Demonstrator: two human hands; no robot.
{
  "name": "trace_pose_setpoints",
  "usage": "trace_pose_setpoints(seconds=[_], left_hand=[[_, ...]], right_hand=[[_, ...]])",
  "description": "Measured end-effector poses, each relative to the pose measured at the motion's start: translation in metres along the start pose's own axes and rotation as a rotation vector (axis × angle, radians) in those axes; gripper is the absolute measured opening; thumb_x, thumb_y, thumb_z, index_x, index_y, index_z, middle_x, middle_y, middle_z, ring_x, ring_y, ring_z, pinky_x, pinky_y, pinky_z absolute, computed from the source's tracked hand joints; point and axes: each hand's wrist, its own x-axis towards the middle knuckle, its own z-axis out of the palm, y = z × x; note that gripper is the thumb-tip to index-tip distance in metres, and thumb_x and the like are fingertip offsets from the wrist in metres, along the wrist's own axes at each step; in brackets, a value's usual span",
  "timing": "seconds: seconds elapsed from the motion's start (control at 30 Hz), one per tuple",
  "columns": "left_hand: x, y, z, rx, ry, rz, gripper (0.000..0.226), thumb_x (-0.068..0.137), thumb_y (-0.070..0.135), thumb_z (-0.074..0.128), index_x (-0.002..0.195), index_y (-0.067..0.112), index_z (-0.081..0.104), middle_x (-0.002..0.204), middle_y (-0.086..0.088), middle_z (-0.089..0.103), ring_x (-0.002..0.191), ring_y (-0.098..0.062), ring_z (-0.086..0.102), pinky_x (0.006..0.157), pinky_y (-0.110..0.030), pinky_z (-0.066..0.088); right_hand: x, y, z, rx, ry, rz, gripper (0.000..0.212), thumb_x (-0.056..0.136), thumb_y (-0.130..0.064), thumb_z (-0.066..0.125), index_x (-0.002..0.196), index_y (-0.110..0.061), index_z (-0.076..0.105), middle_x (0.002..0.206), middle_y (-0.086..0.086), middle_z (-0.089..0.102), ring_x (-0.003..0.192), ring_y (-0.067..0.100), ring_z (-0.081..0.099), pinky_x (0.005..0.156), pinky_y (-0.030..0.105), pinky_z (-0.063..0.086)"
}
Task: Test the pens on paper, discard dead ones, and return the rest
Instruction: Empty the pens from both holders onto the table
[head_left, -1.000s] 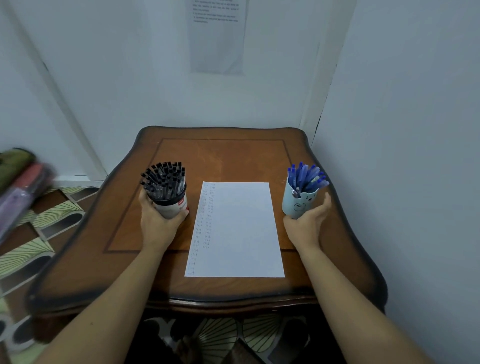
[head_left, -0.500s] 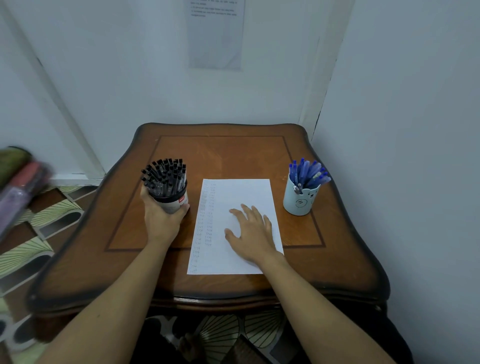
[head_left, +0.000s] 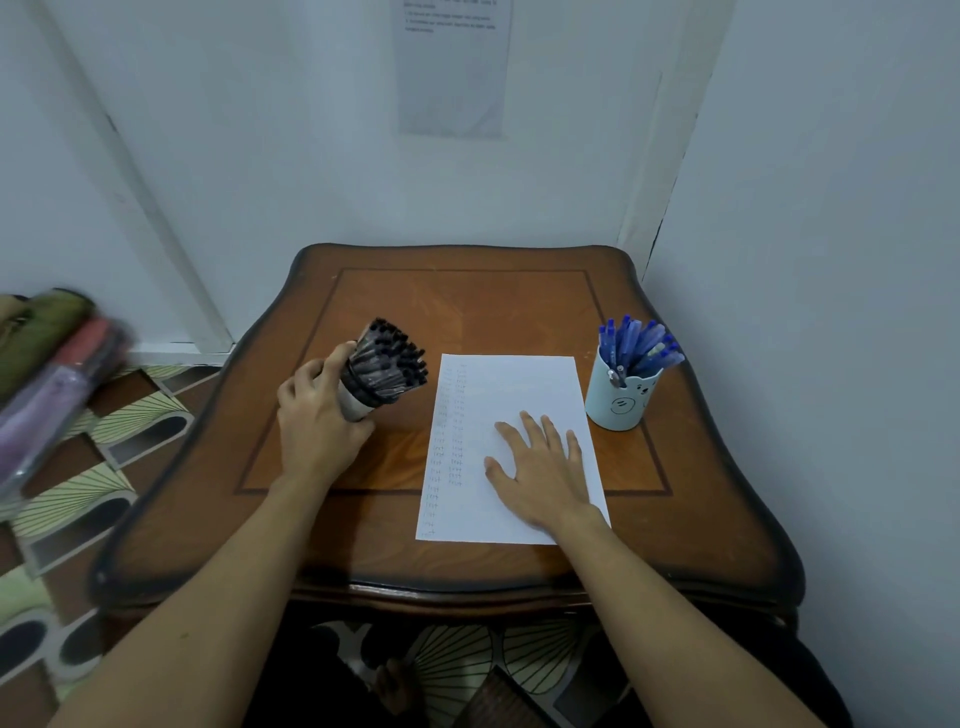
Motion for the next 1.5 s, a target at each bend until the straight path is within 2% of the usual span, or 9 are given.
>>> trace_pose_setpoints(seconds=[0.13,0.27,0.4,0.57,0.8,0.97,1.13,1.4,1.5], left_hand=[[-0.001,-0.004,-0.010,0.236,-0.082,0.075,0.100,0.064,0.021,0.090,0.147,0.034,0.037,0.140,-0.017,0.048,0.121,-0.048,0.043,0.087,-0.062,0.047],[0.001,-0.010,-0.017,0.421,-0.090,0.146,0.095,0.067,0.014,0.087,0.147,0.031,0.039,0.139,-0.018,0.050,0.122,-0.050,0.042,0.082,-0.063,0.047],[0.004,-0.014,-0.026,0.533,-0.078,0.208,0.084,0.073,0.016,0.086,0.145,0.032,0.045,0.140,-0.022,0.050,0.129,-0.052,0.039,0.088,-0.064,0.043],[0.006,-0.020,-0.034,0.661,-0.072,0.286,0.085,0.069,0.042,0.090,0.142,0.034,0.048,0.139,-0.021,0.049,0.134,-0.050,0.035,0.098,-0.059,0.034],[0.001,-0.029,-0.052,0.723,-0.139,0.193,0.082,0.072,0.031,0.088,0.143,0.037,0.046,0.137,-0.017,0.049,0.131,-0.048,0.036,0.095,-0.060,0.040],[-0.013,-0.033,-0.058,0.742,-0.177,0.148,0.081,0.078,0.001,0.072,0.146,0.037,0.047,0.139,-0.019,0.051,0.135,-0.050,0.034,0.098,-0.062,0.040],[-0.020,-0.039,-0.064,0.816,-0.191,0.069,0.068,0.092,0.010,0.061,0.150,0.039,0.041,0.148,-0.017,0.044,0.141,-0.047,0.025,0.108,-0.060,0.031],[-0.024,-0.049,-0.075,0.846,-0.156,-0.019,0.070,0.089,0.007,0.063,0.148,0.037,0.042,0.144,-0.019,0.046,0.137,-0.047,0.029,0.102,-0.061,0.035],[-0.027,-0.056,-0.078,0.842,-0.165,-0.104,0.069,0.093,0.010,0.057,0.152,0.039,0.035,0.149,-0.016,0.041,0.139,-0.045,0.026,0.105,-0.059,0.033]], right_hand=[[-0.002,0.002,-0.004,-0.014,-0.009,0.005,0.062,0.101,-0.061,0.028,0.157,-0.038,0.017,0.168,-0.001,0.004,0.154,0.025,-0.003,0.122,0.053,-0.005],[-0.002,0.001,-0.004,-0.028,-0.021,-0.008,0.060,0.100,-0.062,0.027,0.156,-0.041,0.018,0.168,0.000,0.003,0.154,0.028,-0.004,0.122,0.055,-0.005],[-0.002,0.002,-0.004,-0.024,-0.019,-0.015,0.059,0.101,-0.061,0.026,0.156,-0.041,0.020,0.168,0.000,0.004,0.154,0.028,-0.004,0.121,0.055,-0.006],[-0.002,0.000,-0.005,-0.038,-0.020,-0.008,0.061,0.100,-0.062,0.025,0.156,-0.041,0.020,0.168,0.001,0.004,0.154,0.029,-0.004,0.121,0.056,-0.006],[-0.002,-0.001,-0.005,-0.014,-0.028,-0.001,0.058,0.101,-0.058,0.030,0.156,-0.040,0.021,0.168,0.003,0.006,0.154,0.031,-0.003,0.122,0.057,-0.004],[-0.001,0.000,-0.004,-0.018,-0.030,0.001,0.059,0.101,-0.058,0.029,0.156,-0.040,0.021,0.168,0.002,0.005,0.154,0.030,-0.004,0.122,0.056,-0.005],[-0.001,0.000,-0.004,-0.013,-0.030,-0.001,0.058,0.101,-0.058,0.029,0.156,-0.040,0.021,0.168,0.002,0.005,0.154,0.029,-0.004,0.122,0.056,-0.005],[-0.001,0.000,-0.002,0.001,-0.022,0.005,0.057,0.101,-0.057,0.030,0.155,-0.041,0.022,0.168,0.001,0.006,0.154,0.028,-0.004,0.121,0.055,-0.006],[-0.001,0.000,-0.001,0.004,-0.019,0.005,0.057,0.101,-0.057,0.030,0.155,-0.041,0.022,0.168,0.001,0.006,0.154,0.028,-0.004,0.121,0.055,-0.006]])
